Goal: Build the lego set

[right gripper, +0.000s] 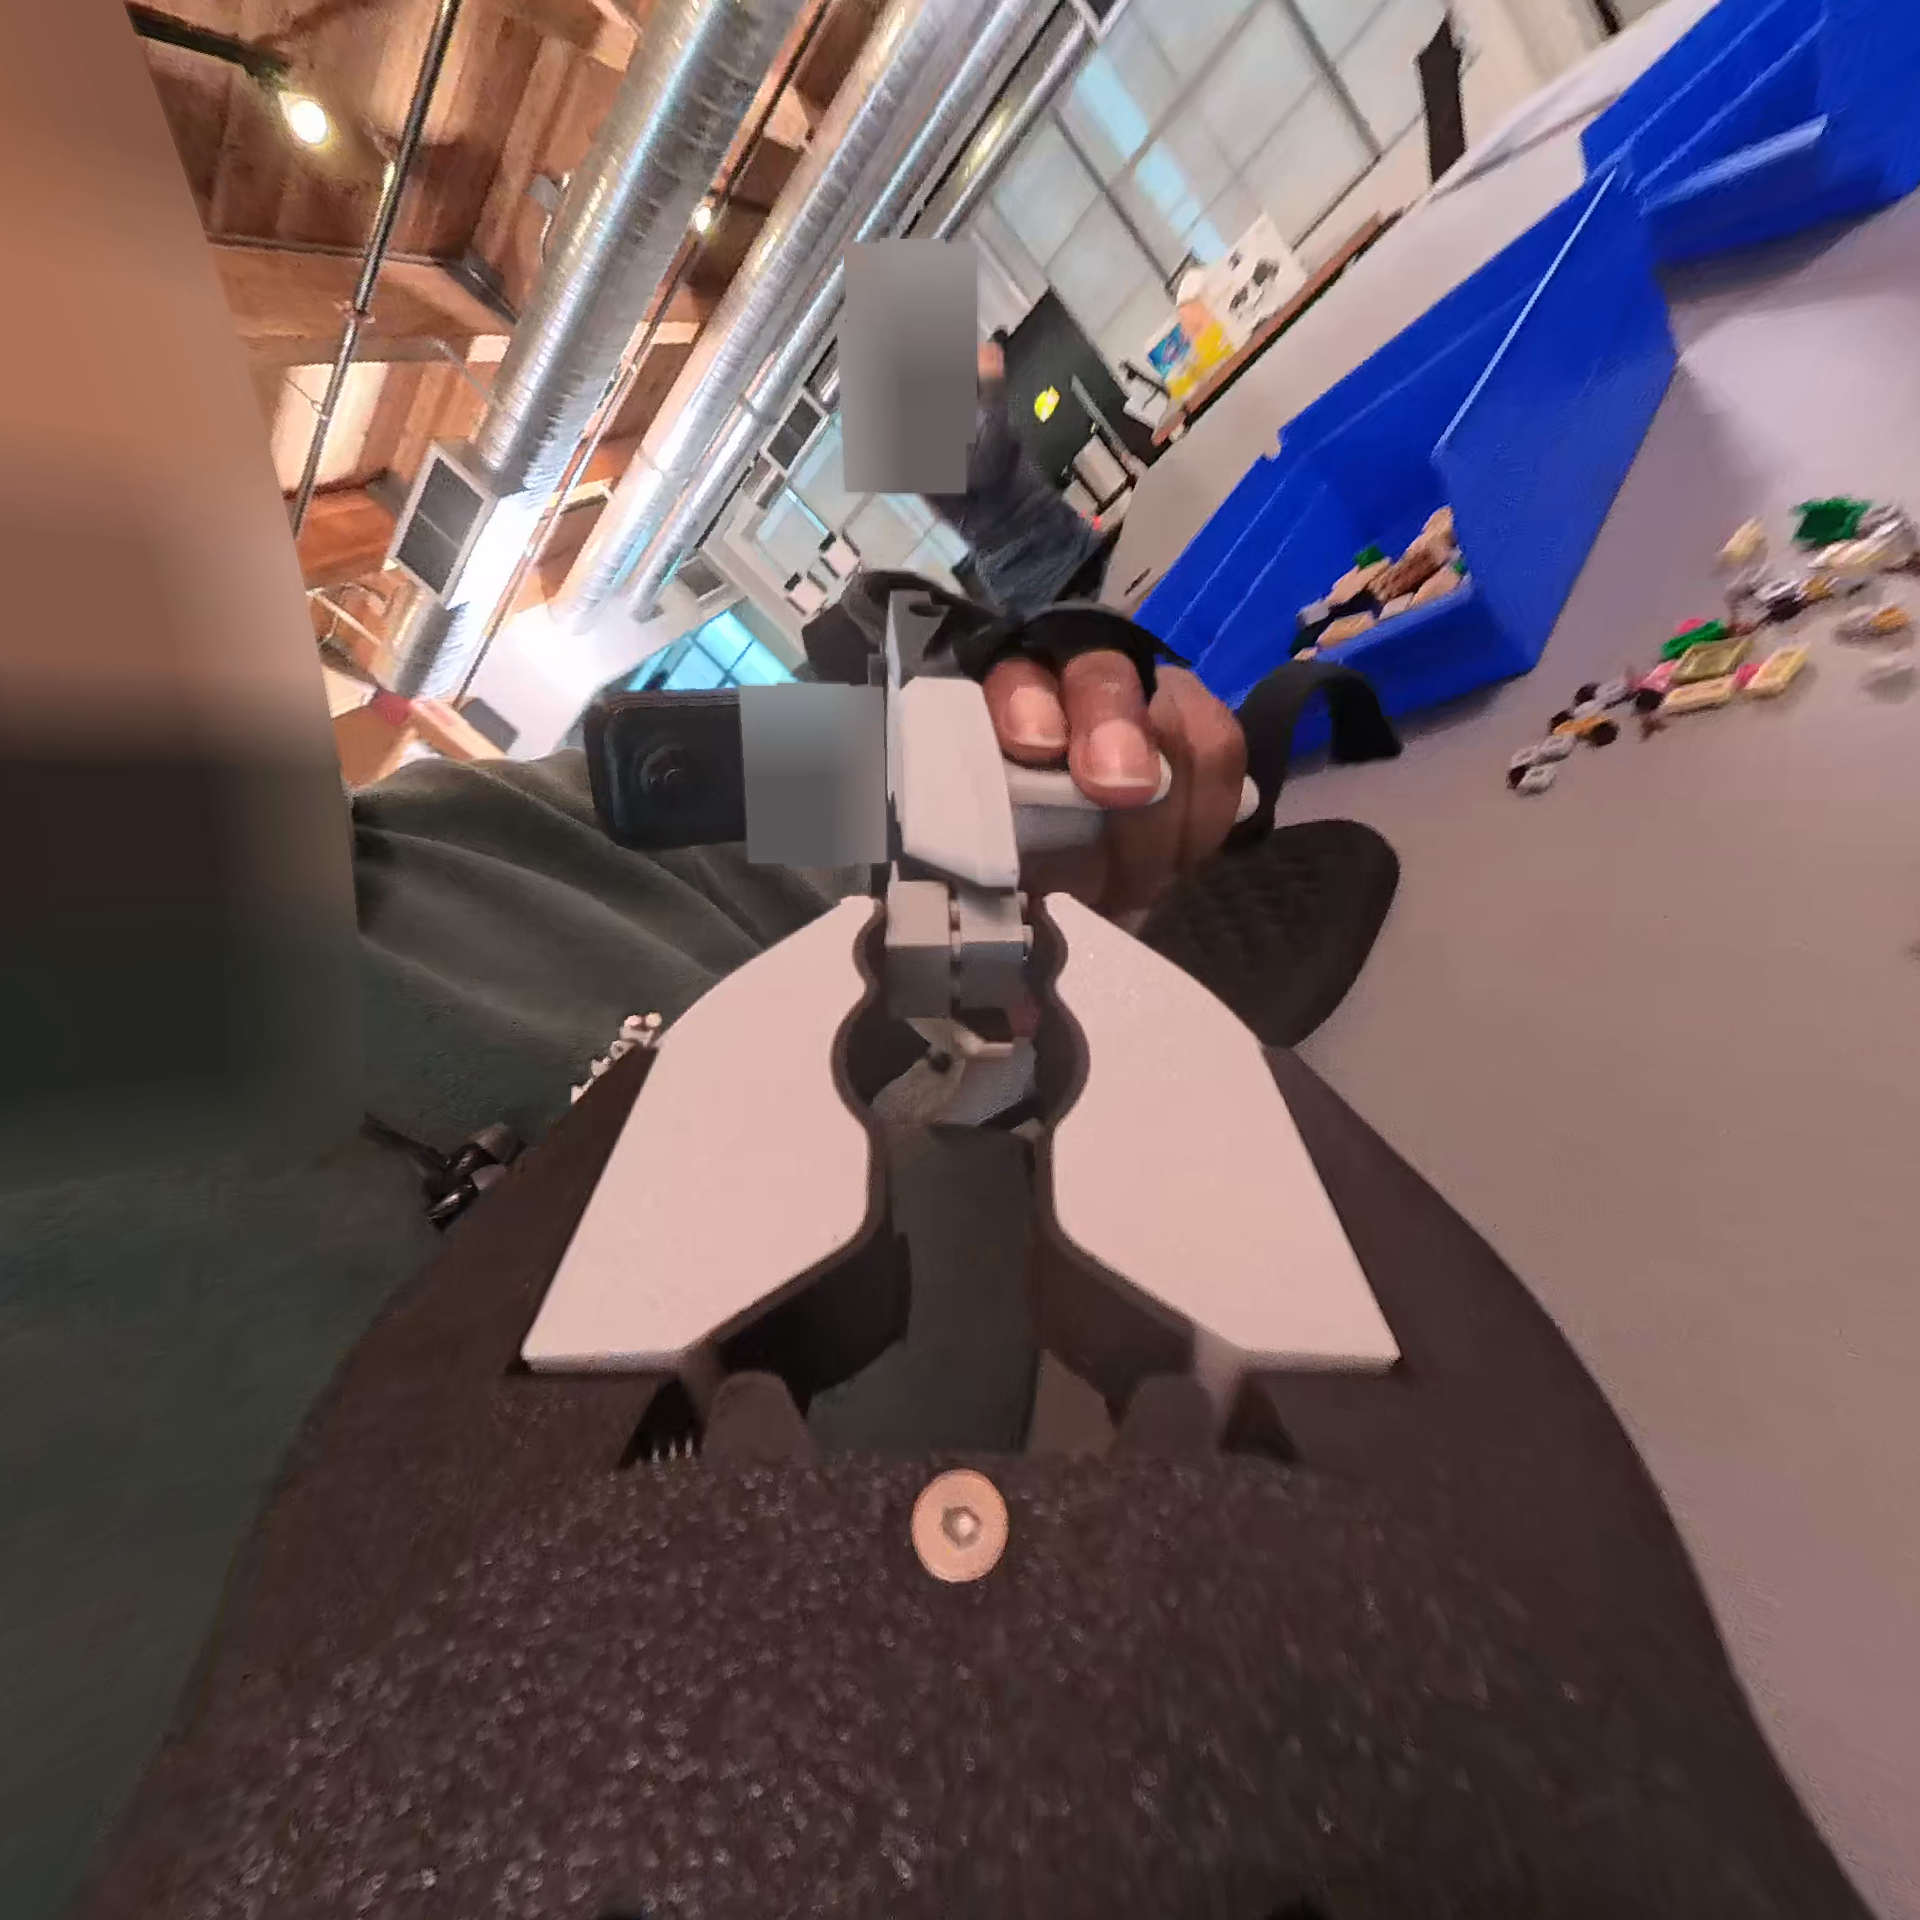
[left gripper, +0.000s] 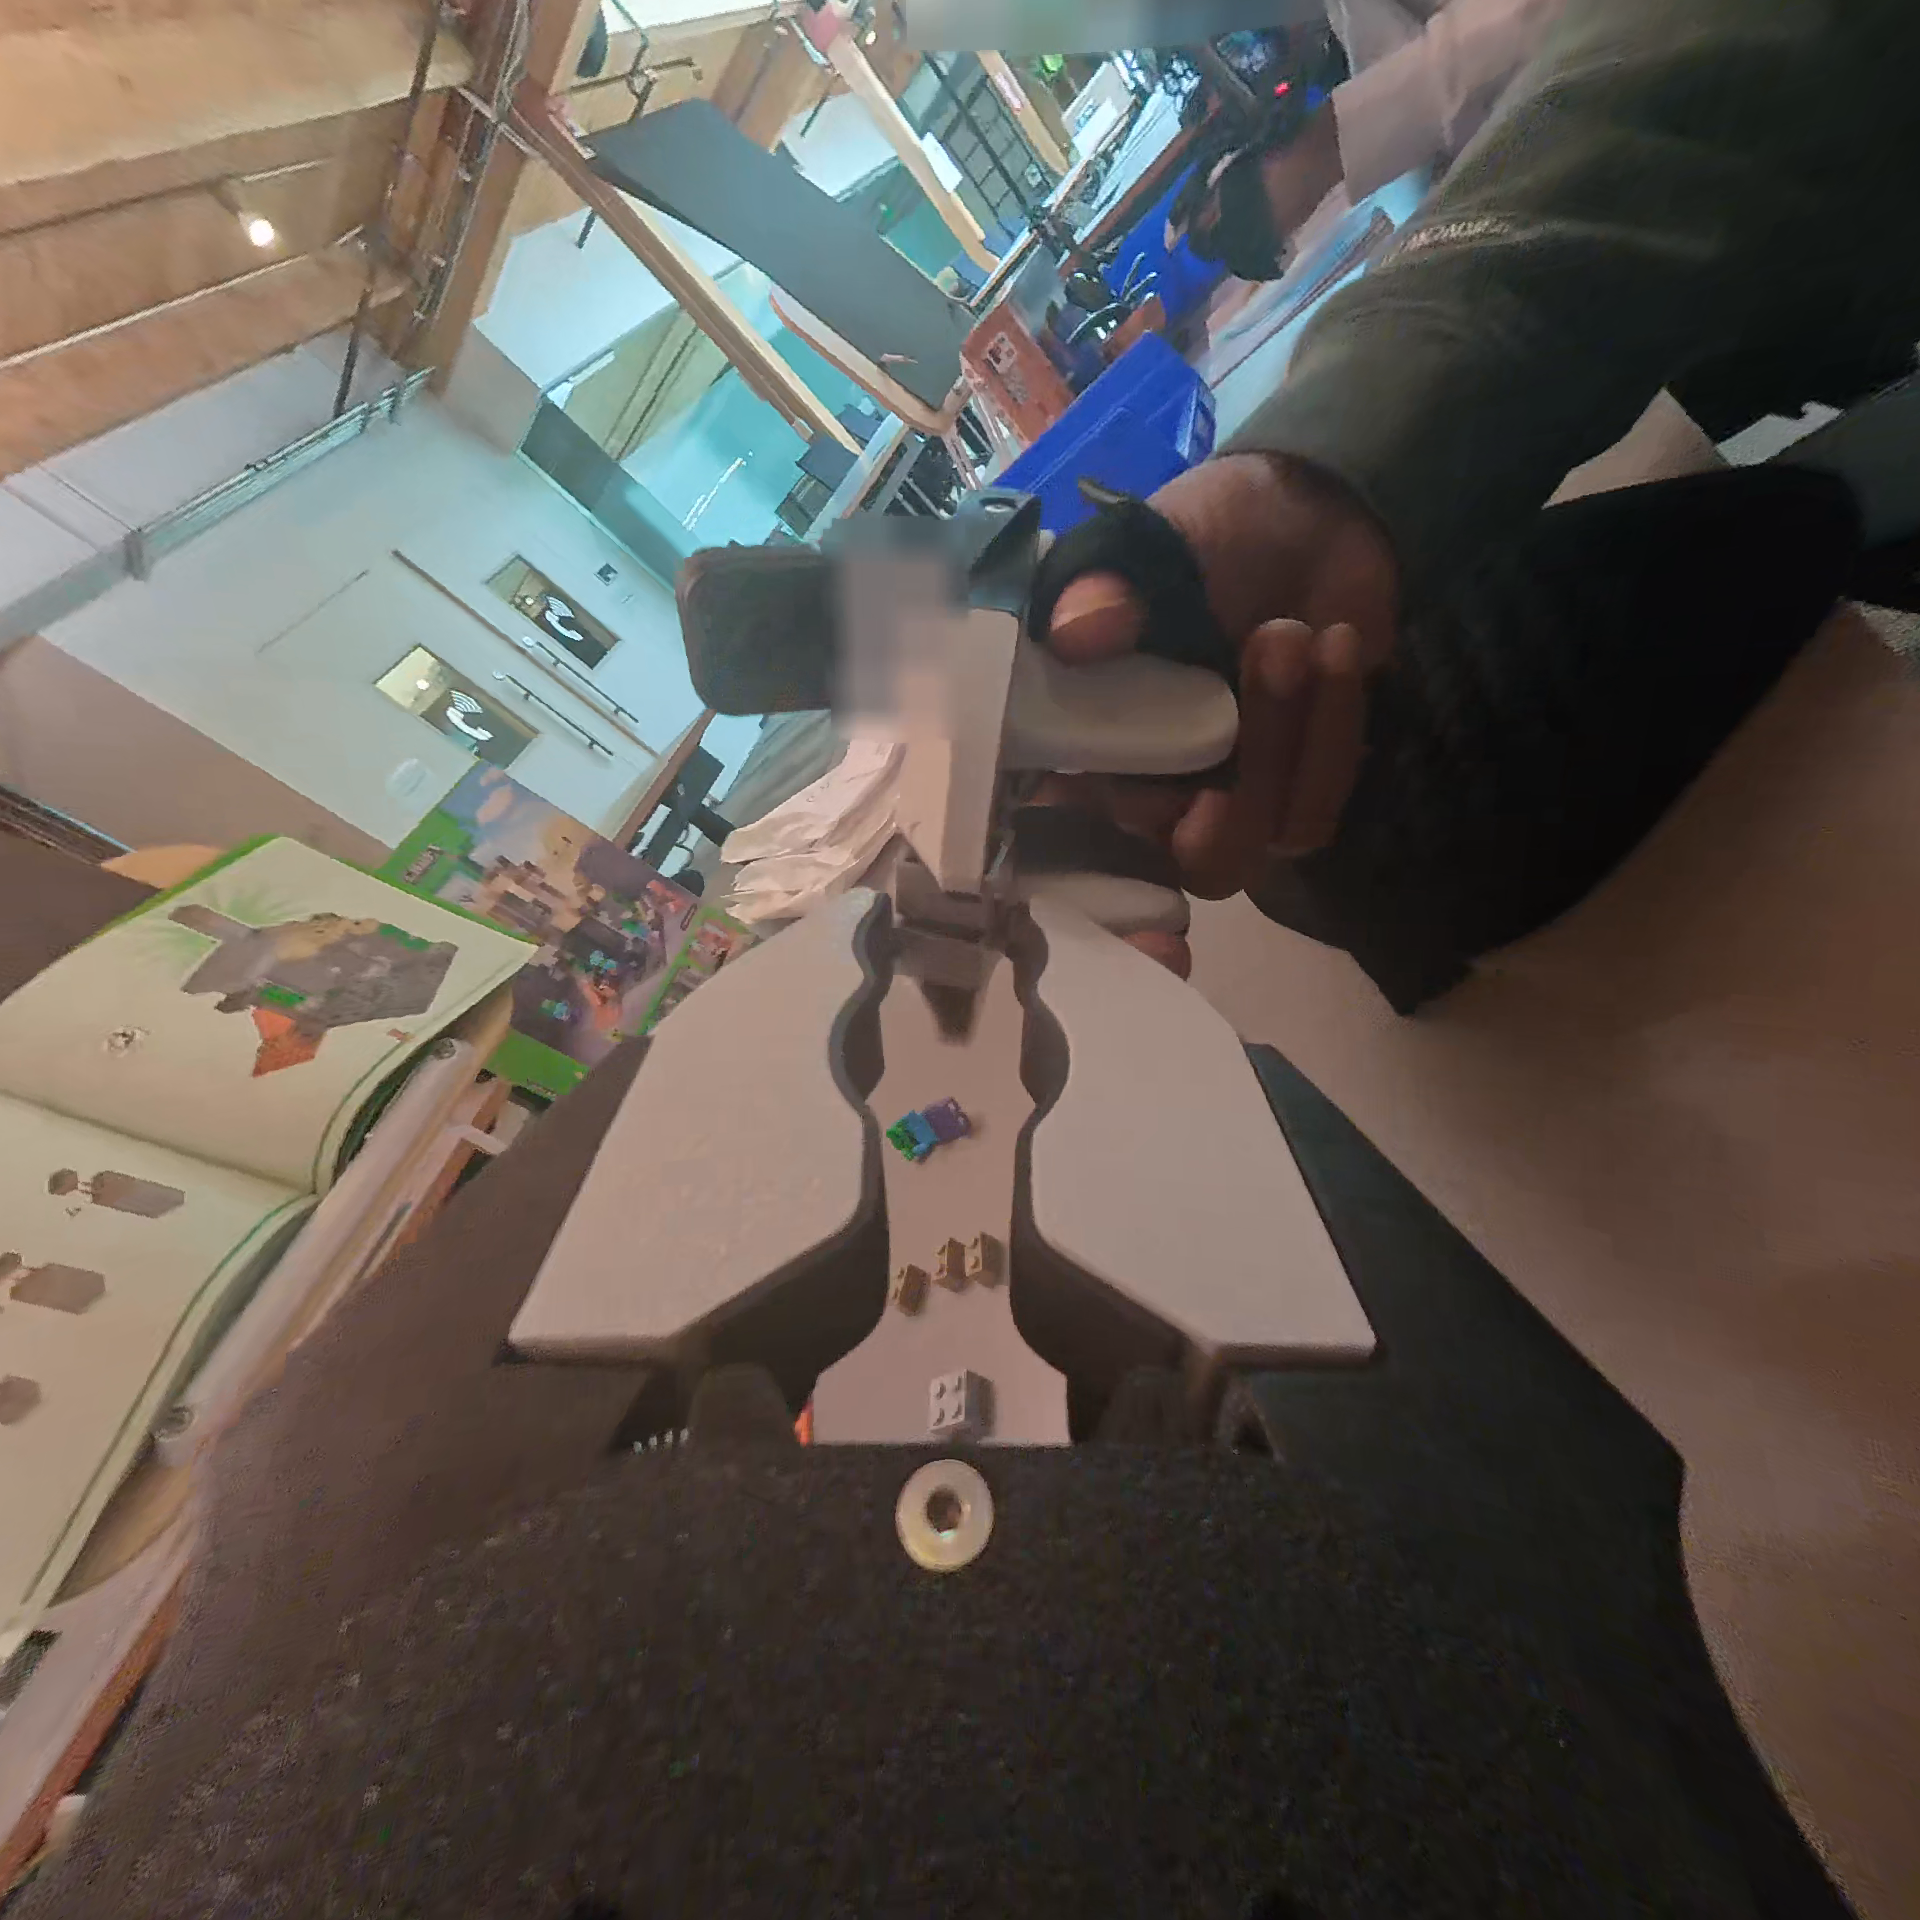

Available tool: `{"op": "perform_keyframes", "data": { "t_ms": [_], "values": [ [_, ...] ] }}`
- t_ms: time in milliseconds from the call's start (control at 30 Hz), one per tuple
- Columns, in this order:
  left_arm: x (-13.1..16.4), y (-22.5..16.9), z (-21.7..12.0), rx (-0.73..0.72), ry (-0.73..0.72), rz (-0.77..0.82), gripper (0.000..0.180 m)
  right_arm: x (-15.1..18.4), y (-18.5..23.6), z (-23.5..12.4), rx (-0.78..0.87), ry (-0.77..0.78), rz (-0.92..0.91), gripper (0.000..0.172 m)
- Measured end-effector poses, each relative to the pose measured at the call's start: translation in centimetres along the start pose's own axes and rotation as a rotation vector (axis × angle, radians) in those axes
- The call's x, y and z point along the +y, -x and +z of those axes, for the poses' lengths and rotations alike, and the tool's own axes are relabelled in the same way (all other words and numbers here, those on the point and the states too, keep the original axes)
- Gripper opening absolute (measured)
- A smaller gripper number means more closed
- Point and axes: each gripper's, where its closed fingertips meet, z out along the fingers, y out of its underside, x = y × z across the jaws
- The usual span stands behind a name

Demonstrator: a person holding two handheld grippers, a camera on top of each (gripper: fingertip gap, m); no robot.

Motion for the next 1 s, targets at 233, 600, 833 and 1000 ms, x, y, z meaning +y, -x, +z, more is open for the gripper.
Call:
{"op": "perform_keyframes", "data": {
  "t_ms": [233, 600, 833, 1000],
  "values": [
    [-0.1, 0.2, -0.7, -0.050, -0.009, 0.032, 0.020, 0.0, 0.2, 0.8, -0.052, 0.010, 0.049, 0.025],
    [0.0, 0.8, -1.0, -0.076, -0.011, 0.026, 0.019, -0.7, 0.0, 0.5, -0.062, -0.034, 0.047, 0.024],
    [-0.2, 0.6, -1.0, -0.075, -0.012, 0.044, 0.019, -0.4, 0.2, 0.9, -0.076, -0.018, 0.031, 0.025],
    [-0.3, 0.5, -1.1, -0.059, -0.019, 0.038, 0.019, -0.3, 0.4, 1.0, -0.090, -0.003, 0.034, 0.025]
  ]
}}
